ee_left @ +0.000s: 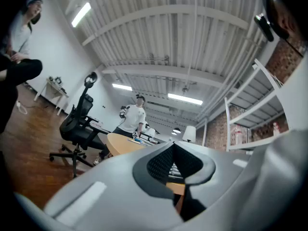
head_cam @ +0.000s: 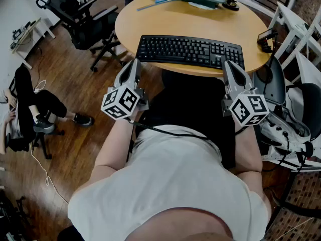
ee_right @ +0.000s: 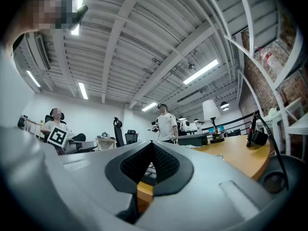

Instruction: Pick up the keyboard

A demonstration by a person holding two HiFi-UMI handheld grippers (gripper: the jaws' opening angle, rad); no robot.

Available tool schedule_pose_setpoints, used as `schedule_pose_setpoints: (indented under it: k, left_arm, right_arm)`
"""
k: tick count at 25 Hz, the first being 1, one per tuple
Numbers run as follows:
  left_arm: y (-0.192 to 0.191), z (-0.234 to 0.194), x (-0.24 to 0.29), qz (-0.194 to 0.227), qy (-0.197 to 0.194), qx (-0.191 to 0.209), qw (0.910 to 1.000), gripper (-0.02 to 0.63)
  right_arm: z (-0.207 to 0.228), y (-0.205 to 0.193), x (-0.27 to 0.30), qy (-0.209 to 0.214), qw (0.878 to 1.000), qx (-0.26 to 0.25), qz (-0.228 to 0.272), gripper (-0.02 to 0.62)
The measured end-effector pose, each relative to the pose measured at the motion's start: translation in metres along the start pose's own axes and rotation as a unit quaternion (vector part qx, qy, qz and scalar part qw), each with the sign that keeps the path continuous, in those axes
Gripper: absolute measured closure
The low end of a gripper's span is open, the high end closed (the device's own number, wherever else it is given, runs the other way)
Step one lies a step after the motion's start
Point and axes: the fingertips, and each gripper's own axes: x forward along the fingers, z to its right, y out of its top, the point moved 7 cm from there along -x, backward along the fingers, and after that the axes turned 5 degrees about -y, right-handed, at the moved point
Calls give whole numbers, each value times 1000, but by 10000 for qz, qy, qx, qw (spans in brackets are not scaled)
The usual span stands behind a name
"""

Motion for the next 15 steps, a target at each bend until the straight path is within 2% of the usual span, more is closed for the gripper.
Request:
schedule_pose_setpoints:
  k: [1,2,4,6,8,10,12,13,15]
  left_arm:
    - [6,-7,6,195,-22,-161,9997,586]
    - [10,-13,11,363,-51,-319,9988,535]
    - [12,-23,19,514,-138,-650,9965,403]
    - [4,-28,25,460,-238,-1089,9927,381]
    - [-7,-35,31,348,-203,-1687,9849,359]
    - [-21,-49,38,189,37,-2511,9678,351]
    - [-38,-63,44,-16,325,-3284,9440,351]
    - [-46,-67,46,-113,409,-3546,9341,351]
    - [-57,-68,52,-297,422,-3878,9203,364]
  right_arm:
    - [1,3,4,-38,10000,-7,79,595]
    - [2,5,7,-73,9999,-12,143,595]
    - [3,6,12,-117,9997,-4,195,595]
    - [3,3,14,-121,9998,18,164,595]
    - [2,2,15,-107,9998,27,136,595]
    - [2,3,15,-104,9998,15,146,595]
    - [3,3,14,-120,9998,12,157,595]
    - [3,3,14,-130,9998,18,155,595]
    - [5,3,13,-142,9998,34,149,595]
